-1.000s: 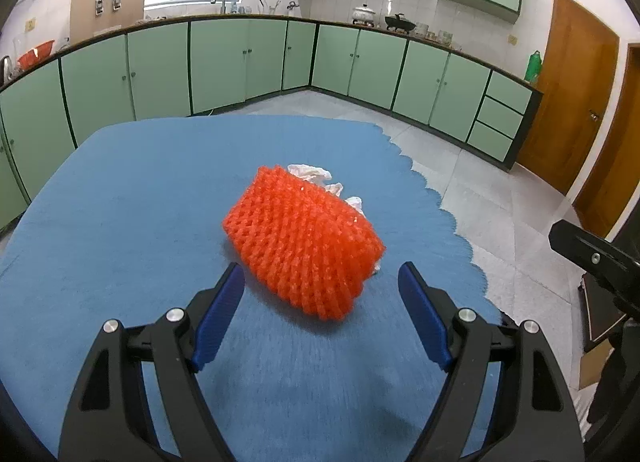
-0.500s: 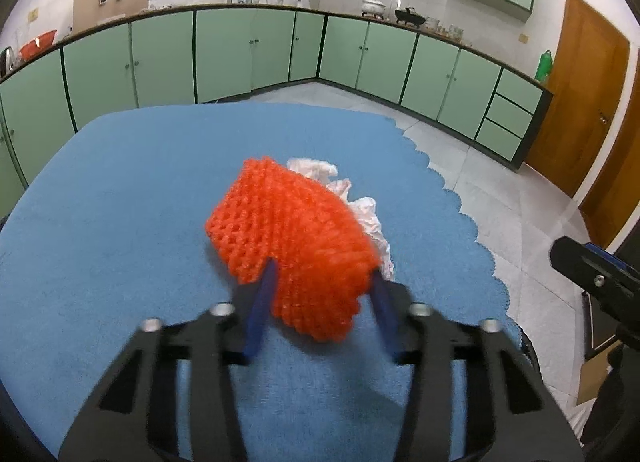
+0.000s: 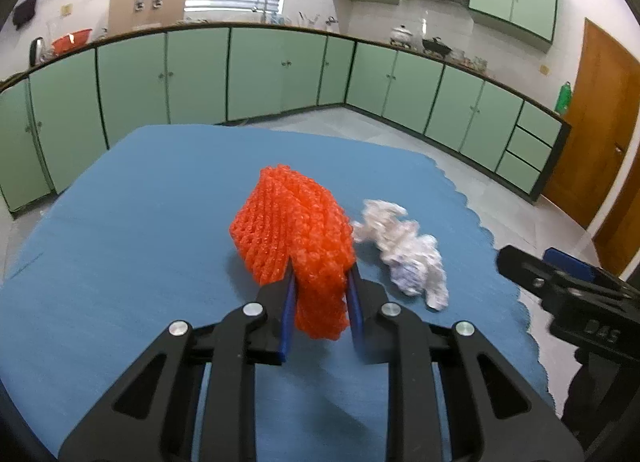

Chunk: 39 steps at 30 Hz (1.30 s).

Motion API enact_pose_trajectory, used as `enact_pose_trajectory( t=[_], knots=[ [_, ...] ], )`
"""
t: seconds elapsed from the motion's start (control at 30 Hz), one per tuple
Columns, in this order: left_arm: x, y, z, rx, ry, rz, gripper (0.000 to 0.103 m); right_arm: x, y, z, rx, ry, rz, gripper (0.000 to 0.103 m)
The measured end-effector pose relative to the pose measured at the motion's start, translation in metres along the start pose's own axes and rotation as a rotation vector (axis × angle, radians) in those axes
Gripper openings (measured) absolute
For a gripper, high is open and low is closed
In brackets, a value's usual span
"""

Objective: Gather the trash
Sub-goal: 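Hold the orange net in the left gripper while the right gripper grasps the white tissue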

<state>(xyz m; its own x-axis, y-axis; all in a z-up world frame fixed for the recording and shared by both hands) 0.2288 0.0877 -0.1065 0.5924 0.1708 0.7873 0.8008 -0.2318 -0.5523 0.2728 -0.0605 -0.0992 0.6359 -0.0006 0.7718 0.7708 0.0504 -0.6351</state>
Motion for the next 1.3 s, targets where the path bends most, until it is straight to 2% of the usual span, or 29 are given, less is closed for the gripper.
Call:
enact_pose_trajectory(
  t=[0.2, 0.37, 0.63, 0.83, 1.07, 1.2, 1.3],
  knots=[
    [0.006, -0.003, 0.016, 0.039, -0.004, -0.021, 0.021, 0.002, 0.02, 0.029, 0.011, -0.051, 0.016, 0.089],
    [0.005, 0.003, 0.023, 0.058, -0.015, -0.014, 0.021, 0.001, 0.033, 0.037, -0.007, -0.077, 0.038, 0.085],
    [0.002, 0.01, 0.033, 0.053, -0.036, 0.012, 0.021, -0.004, 0.044, 0.046, -0.021, -0.118, 0.07, 0.078],
    [0.003, 0.011, 0.036, 0.047, -0.046, 0.018, 0.021, -0.01, 0.054, 0.055, -0.014, -0.139, 0.111, 0.066],
    [0.0, 0.011, 0.036, 0.046, -0.05, 0.02, 0.021, -0.015, 0.058, 0.058, 0.052, -0.159, 0.149, 0.032],
    [0.0, 0.011, 0.036, 0.046, -0.052, 0.019, 0.021, -0.016, 0.059, 0.057, 0.059, -0.155, 0.158, 0.024],
    [0.0, 0.011, 0.036, 0.046, -0.05, 0.019, 0.021, -0.016, 0.058, 0.055, 0.064, -0.153, 0.156, 0.022]
  ],
)
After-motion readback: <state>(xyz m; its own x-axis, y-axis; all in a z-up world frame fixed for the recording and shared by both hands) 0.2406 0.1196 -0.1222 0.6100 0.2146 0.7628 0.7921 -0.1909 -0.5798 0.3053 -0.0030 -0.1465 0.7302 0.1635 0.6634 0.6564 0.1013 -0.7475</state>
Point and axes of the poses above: each gripper's, at about its wrist camera, not at the fingertips, and y roughly the way its jaws point, z to its left, x to its top, the point moved 2 cm from there along y, roughly the way its jaws point, and after that the axes turned 14 degrees about -x, right-handed, at the moved point
